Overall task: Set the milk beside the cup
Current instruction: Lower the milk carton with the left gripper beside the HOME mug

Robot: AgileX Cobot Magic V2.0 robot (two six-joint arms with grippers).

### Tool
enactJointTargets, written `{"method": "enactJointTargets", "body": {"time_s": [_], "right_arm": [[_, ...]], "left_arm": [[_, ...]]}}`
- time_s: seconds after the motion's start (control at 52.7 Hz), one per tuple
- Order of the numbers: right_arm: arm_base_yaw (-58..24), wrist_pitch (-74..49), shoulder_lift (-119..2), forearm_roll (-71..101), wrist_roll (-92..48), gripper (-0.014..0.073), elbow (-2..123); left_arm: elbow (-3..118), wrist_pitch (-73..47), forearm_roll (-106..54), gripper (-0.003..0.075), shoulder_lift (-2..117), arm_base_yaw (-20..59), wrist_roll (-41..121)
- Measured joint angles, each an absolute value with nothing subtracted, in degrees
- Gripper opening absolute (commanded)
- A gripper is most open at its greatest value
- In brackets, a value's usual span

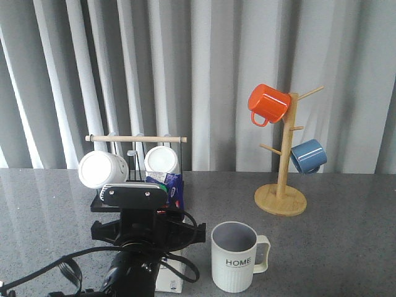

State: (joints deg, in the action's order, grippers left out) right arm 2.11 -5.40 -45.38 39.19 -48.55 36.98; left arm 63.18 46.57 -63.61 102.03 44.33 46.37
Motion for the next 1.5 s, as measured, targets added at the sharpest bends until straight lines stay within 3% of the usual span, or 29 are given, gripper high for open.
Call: {"method": "enactJointTargets", "body": {"time_s": [0.455,0.588,0.911,1.499], "right_arm": [[2.11,-5.4,-45.38,39.19,-48.55,-0.0003,36.98],[2.11,-5.4,-45.38,39.19,-48.55,-0.0003,36.98],[2.11,-5.4,-45.38,39.19,-48.55,-0.0003,36.98],[2.11,-5.4,-45.38,39.19,-48.55,-0.0003,36.98]], "left_arm": [[63.4,44.87,-63.32,0.0111,101.97,44.33,46.74],[63.4,44.76,-63.12,0.0185,101.97,44.33,46.74],[63.4,42.91,-63.18,0.046,101.87,44.33,46.74],[63.4,39.32,-64.01,0.0463,95.68,44.33,46.74]]}}
